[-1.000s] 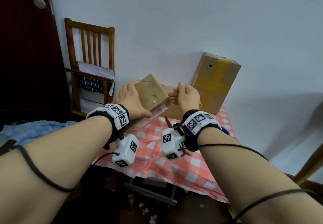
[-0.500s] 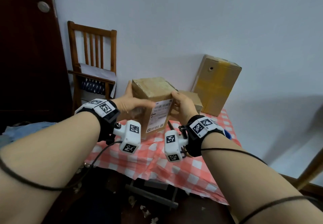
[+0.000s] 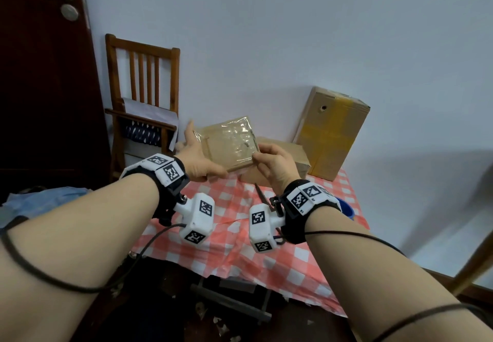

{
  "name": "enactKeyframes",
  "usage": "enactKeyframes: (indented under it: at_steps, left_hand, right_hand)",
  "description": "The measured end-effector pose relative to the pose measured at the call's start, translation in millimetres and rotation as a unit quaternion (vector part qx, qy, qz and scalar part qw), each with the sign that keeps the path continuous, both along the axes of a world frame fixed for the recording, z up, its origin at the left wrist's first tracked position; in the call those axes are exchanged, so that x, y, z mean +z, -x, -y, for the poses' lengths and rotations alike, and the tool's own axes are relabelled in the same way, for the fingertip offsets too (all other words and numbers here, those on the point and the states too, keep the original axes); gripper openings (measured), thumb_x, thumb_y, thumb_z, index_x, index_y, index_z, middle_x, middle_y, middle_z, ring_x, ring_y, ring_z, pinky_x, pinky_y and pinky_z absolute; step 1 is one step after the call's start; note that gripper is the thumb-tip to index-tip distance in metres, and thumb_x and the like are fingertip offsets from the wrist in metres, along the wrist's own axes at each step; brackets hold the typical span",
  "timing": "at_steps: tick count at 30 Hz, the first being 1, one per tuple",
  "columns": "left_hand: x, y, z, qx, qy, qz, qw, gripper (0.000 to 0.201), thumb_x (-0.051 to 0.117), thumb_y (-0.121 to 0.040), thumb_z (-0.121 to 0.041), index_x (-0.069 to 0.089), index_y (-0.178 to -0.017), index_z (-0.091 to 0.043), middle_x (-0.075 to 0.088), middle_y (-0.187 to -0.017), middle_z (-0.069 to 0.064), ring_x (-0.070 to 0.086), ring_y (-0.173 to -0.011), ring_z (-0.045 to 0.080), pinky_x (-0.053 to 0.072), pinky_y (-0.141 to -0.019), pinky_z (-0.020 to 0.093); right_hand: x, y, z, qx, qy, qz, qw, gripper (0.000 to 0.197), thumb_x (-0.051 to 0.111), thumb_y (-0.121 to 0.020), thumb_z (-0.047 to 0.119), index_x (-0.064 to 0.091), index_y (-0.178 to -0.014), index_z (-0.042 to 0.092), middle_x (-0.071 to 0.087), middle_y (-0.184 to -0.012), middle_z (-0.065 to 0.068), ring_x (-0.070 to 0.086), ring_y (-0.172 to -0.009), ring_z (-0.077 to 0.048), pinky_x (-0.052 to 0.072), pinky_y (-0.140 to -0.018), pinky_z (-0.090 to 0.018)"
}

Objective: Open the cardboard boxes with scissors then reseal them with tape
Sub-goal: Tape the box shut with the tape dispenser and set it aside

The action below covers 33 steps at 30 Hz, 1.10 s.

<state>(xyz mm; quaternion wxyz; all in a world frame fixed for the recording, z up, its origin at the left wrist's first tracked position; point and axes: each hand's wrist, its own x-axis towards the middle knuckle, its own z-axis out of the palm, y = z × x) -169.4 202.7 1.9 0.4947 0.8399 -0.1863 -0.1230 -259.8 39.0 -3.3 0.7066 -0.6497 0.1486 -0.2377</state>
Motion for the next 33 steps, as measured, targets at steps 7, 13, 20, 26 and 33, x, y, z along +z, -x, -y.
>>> enactKeyframes:
  at_steps: [7,13,20,26,33]
  left_hand:
    - [-1.6,0.6,-1.6,0.008,-0.044,0.143,0.989,0.148,0.092,-0.055,-0.014,-0.026,-0.135,-0.054,0.003,-0.144,0.012,0.036,-0.123,0.031,0.038,-0.108,0.043]
    - [-4.2,-3.0,-9.0,0.036,-0.013,0.076,0.996,0.116,0.085,-0.062,-0.010,0.007,-0.145,-0.032,0.018,-0.135,0.014,0.033,-0.124,0.037,0.050,-0.089,0.039]
    - [6.0,0.6,-9.4,-0.009,-0.004,0.074,0.997,0.122,0.088,-0.058,-0.006,0.006,-0.145,-0.033,0.015,-0.142,0.012,0.027,-0.132,0.033,0.042,-0.101,0.042]
    - [5.1,7.9,0.5,-0.039,0.018,0.080,0.996,0.122,0.089,-0.058,-0.005,0.007,-0.145,-0.031,0.016,-0.140,0.011,0.031,-0.129,0.030,0.035,-0.106,0.041]
    - [7.0,5.7,1.6,-0.058,-0.010,0.062,0.996,0.127,0.091,-0.054,-0.008,0.006,-0.143,-0.038,0.022,-0.137,0.010,0.033,-0.125,0.030,0.042,-0.102,0.052]
  right_hand:
    - [2.9,-2.4,-9.3,0.006,0.010,0.001,1.000,0.034,0.056,-0.073,-0.017,0.070,-0.087,0.011,0.070,-0.088,-0.007,0.065,-0.096,-0.024,0.051,-0.091,-0.030]
    - [12.6,-6.3,-0.3,-0.040,-0.014,-0.009,0.999,0.031,0.051,-0.081,-0.014,0.067,-0.105,-0.002,0.067,-0.090,-0.004,0.063,-0.092,-0.017,0.053,-0.081,-0.020]
    - [1.3,-8.0,12.2,-0.062,-0.053,-0.119,0.990,0.023,0.062,-0.088,0.035,0.057,-0.094,0.013,0.055,-0.075,0.003,0.054,-0.071,-0.011,0.048,-0.074,-0.028]
    - [-2.2,-4.0,17.8,-0.064,-0.064,-0.118,0.989,0.025,0.058,-0.090,0.036,0.054,-0.083,0.013,0.054,-0.055,0.003,0.050,-0.046,-0.006,0.042,-0.043,-0.017]
    - [0.1,6.8,24.2,-0.104,-0.073,-0.104,0.986,0.020,0.058,-0.092,0.028,0.053,-0.095,0.009,0.053,-0.078,-0.001,0.051,-0.072,-0.014,0.045,-0.061,-0.024]
